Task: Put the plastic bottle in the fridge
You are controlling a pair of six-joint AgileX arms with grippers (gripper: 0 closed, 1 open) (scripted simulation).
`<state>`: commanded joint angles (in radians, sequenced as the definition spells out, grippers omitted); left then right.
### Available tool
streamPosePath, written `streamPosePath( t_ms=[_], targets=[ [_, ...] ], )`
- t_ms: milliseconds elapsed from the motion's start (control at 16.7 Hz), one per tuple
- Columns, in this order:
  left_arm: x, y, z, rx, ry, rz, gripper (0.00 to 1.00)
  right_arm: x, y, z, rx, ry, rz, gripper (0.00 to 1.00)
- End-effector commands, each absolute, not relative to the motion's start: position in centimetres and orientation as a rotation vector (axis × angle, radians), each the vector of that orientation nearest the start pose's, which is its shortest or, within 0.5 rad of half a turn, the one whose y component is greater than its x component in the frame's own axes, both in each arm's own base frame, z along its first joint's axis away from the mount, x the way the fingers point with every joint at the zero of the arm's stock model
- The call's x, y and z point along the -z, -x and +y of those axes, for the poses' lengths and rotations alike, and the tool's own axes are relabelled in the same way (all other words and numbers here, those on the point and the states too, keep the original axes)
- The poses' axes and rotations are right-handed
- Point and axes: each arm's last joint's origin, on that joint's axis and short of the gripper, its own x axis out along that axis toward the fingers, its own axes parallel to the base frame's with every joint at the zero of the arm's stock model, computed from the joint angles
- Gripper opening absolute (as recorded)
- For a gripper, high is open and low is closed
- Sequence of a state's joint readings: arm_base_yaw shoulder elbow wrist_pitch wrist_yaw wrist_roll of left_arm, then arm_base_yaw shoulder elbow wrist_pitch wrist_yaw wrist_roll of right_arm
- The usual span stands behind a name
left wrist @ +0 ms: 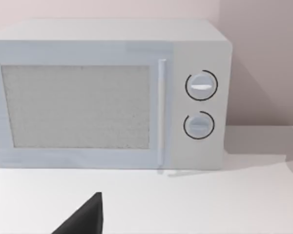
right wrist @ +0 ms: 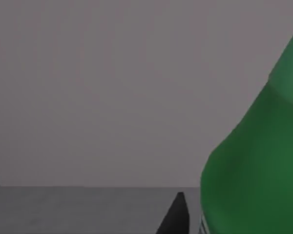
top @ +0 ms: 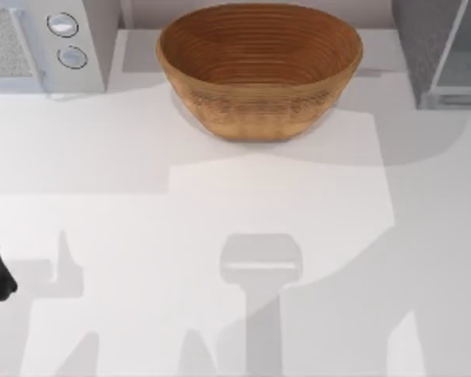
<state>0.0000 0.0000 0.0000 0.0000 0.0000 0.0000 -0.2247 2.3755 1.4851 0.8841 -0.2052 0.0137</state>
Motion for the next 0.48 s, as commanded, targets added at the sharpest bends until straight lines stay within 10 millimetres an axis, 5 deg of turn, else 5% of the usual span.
streamPosePath(
  t_ms=[180, 480],
  targets=[
    [-16.0, -10.57, -0.12, 0.0, 0.0, 0.0, 1.0, -12.89, -50.43, -10.26, -0.008, -0.004, 0.009, 0.01],
    [-16.0, -10.57, -0.12, 0.0, 0.0, 0.0, 1.0, -12.89, -50.43, -10.26, -0.008, -0.004, 0.009, 0.38]
  ],
)
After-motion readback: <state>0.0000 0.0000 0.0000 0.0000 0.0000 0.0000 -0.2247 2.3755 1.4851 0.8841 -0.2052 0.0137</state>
